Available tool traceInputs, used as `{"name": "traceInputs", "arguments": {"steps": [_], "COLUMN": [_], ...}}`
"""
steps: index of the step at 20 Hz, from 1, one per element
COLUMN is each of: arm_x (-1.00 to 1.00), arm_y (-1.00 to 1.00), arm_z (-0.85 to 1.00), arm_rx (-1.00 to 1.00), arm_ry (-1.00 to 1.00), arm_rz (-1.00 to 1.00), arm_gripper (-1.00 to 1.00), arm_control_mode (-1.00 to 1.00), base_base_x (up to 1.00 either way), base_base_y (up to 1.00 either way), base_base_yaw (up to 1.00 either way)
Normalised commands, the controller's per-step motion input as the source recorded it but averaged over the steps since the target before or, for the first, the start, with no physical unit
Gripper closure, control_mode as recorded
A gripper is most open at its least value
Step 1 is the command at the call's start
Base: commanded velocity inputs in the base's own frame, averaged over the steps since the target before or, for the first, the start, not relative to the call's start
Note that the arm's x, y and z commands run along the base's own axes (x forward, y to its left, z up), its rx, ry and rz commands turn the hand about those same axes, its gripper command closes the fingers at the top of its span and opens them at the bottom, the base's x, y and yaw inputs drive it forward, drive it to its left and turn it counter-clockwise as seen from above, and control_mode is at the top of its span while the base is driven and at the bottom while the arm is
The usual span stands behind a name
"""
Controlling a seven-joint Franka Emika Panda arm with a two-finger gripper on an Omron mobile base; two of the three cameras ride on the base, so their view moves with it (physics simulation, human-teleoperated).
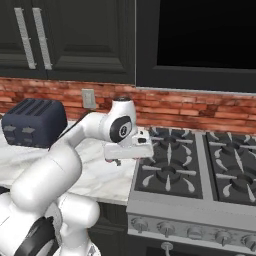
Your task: Four empty soda cans are scattered around the kitchen. Gather all the cans and cluster them next to the stove for recycling.
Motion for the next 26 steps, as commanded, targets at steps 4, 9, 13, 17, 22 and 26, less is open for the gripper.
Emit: {"name": "traceInputs", "arguments": {"steps": [4, 9, 13, 17, 22, 26], "arm_x": [-0.83, -0.62, -0.21, -0.07, -0.04, 0.00], "arm_y": [0.31, 0.64, 0.87, 0.69, 0.52, 0.05], "arm_z": [0.17, 0.25, 0.35, 0.31, 0.27, 0.16], "arm_rx": [0.07, 0.01, 0.00, 0.00, 0.00, 0.00], "arm_ry": [0.00, -0.01, -0.02, -0.01, -0.01, -0.01], "arm_rz": [-0.20, -0.09, -0.01, 0.00, 0.00, 0.00], "arm_gripper": [-1.00, -1.00, -1.00, -1.00, -1.00, -1.00], "arm_control_mode": [-1.00, -1.00, -1.00, -1.00, -1.00, -1.00], "base_base_x": [0.00, 0.00, 0.00, 0.00, 0.00, 0.00], "base_base_y": [0.00, 0.00, 0.00, 0.00, 0.00, 0.00], "base_base_yaw": [0.00, 0.00, 0.00, 0.00, 0.00, 0.00]}}
